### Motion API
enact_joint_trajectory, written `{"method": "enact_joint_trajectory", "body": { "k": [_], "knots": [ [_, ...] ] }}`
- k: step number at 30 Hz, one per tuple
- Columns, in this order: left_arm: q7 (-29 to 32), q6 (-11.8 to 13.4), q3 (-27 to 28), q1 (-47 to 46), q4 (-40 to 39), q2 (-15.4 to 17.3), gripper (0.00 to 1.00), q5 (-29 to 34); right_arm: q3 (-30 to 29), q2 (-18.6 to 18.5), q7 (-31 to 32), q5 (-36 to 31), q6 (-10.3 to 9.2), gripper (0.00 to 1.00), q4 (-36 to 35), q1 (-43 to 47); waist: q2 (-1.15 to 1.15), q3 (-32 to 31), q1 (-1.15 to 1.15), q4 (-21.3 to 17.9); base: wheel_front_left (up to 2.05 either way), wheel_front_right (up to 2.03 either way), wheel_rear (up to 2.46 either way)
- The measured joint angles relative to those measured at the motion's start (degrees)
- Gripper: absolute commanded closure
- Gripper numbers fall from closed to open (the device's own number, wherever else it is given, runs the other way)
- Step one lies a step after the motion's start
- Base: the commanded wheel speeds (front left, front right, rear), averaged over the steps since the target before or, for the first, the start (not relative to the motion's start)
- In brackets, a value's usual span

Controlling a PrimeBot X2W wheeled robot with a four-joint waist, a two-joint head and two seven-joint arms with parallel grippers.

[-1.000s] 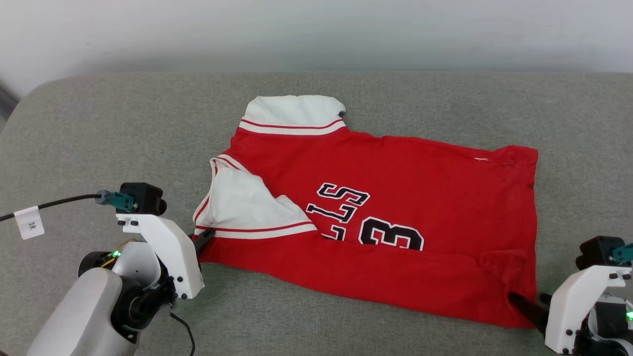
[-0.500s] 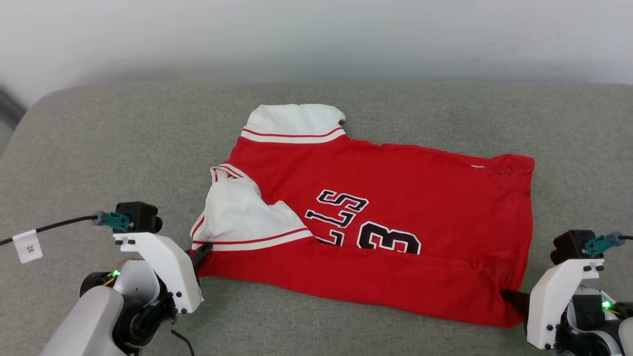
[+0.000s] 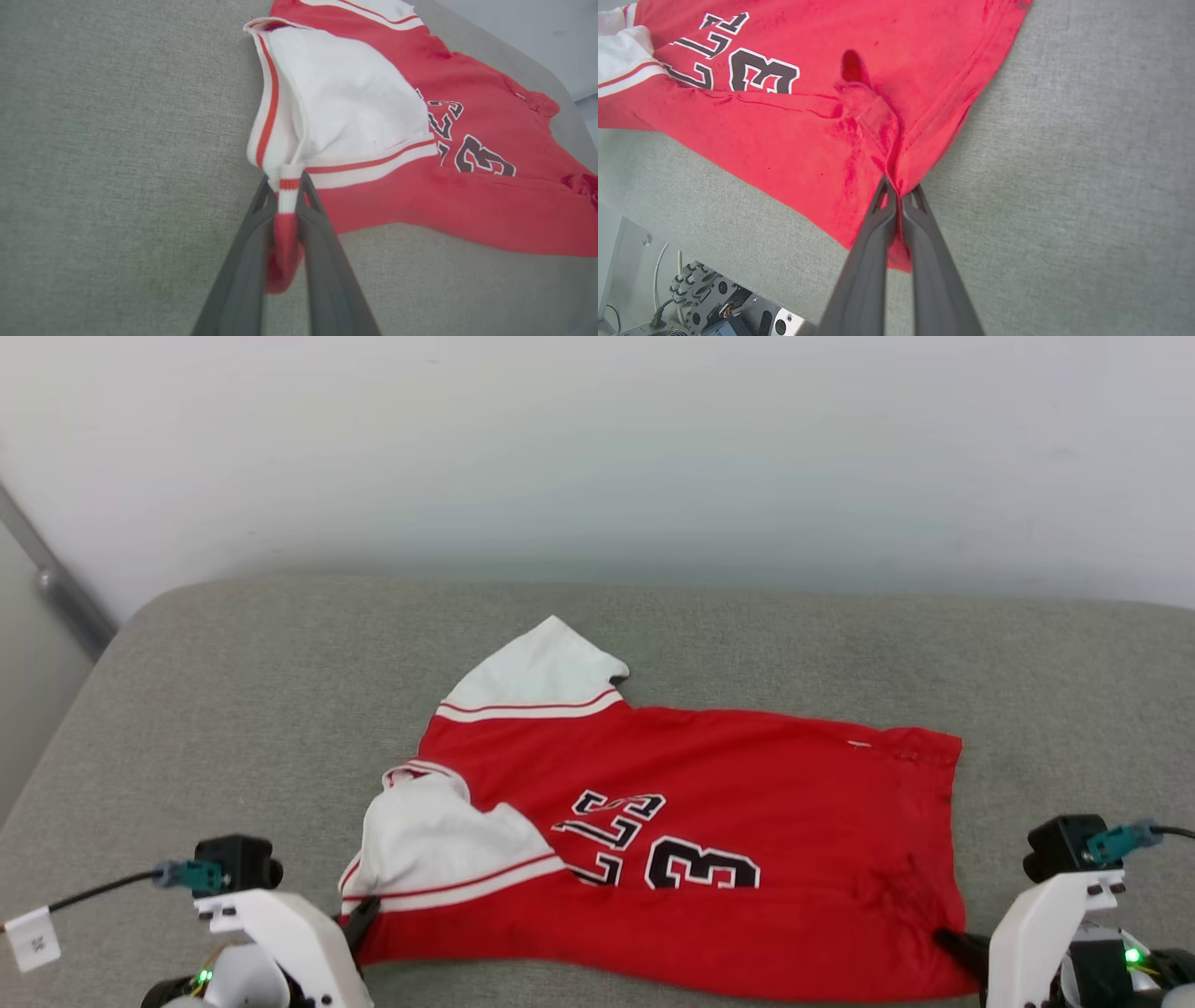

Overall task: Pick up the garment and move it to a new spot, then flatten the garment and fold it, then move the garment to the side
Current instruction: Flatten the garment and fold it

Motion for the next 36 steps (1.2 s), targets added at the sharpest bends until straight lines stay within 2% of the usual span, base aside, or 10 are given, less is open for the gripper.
{"method": "enact_joint_trajectory", "body": {
  "k": [7, 8, 9, 10, 15, 21, 27, 32, 36],
  "knots": [
    [2.07, 2.9, 0.1, 6.99, -3.02, 0.67, 1.0, -1.75, -2.71, 0.62, 0.74, 0.12, -0.01, 1.0, 0.8, 4.52, 0.0, -0.91, 0.0, 0.96, 0.0, 0.0, 0.0],
    [2.23, 3.03, 0.02, 7.46, -3.0, 0.49, 1.0, -1.97, -2.59, 0.83, 0.24, 0.11, -0.01, 0.92, 1.29, 5.03, 0.0, -0.84, 0.0, 0.92, 0.0, 0.0, 0.0],
    [1.79, 3.08, 0.03, 7.64, -2.31, -0.22, 0.0, -2.56, -2.24, 1.41, -3.36, -0.02, -0.01, 0.0, 2.34, 5.82, 0.0, -0.42, 0.0, 0.9, 0.0, 0.0, 0.0],
    [-0.38, 3.09, 0.53, 6.4, -1.26, -0.53, 0.0, -1.57, -0.91, 2.12, -9.37, -0.54, 0.0, 0.0, 2.18, 6.14, 0.0, -0.25, 0.0, 0.56, 0.0, 0.0, 0.0],
    [-6.79, 3.7, 2.49, 3.16, -1.56, -0.56, 0.0, 1.42, -0.09, 2.3, -22.34, -3.77, -0.01, 0.0, -0.14, 5.72, 0.0, -0.39, 0.0, -0.89, 0.0, 0.0, 0.0],
    [-13.74, 4.64, 3.02, -3.47, -2.91, -0.68, 0.0, 6.67, -2.72, 4.03, -34.57, -9.68, -0.01, 0.0, -3.53, 4.25, 0.0, -0.2, 0.0, -2.73, 0.0, 0.0, 0.0],
    [-16.28, 3.83, 2.93, -13.86, -1.66, -1.12, 0.0, 9.44, -3.3, 5.86, -39.96, -12.34, 0.0, 0.0, -8.35, 0.24, 0.0, 3.46, 0.0, -4.1, 0.0, 0.0, 0.0],
    [-15.81, 1.16, 3.9, -24.65, 3.22, -1.07, 0.0, 8.66, -2.85, 6.64, -41.05, -13.03, 0.0, 0.0, -11.34, -4.41, 0.0, 8.83, 0.0, -5.83, 0.0, 0.0, 0.0],
    [-11.46, -2.16, 3.41, -32.71, 9.0, -0.01, 0.0, 7.3, -2.72, 7.31, -41.11, -13.25, 0.0, 0.0, -12.3, -6.63, 0.0, 13.04, 0.01, -7.72, 0.0, 0.0, 0.0]
  ]
}}
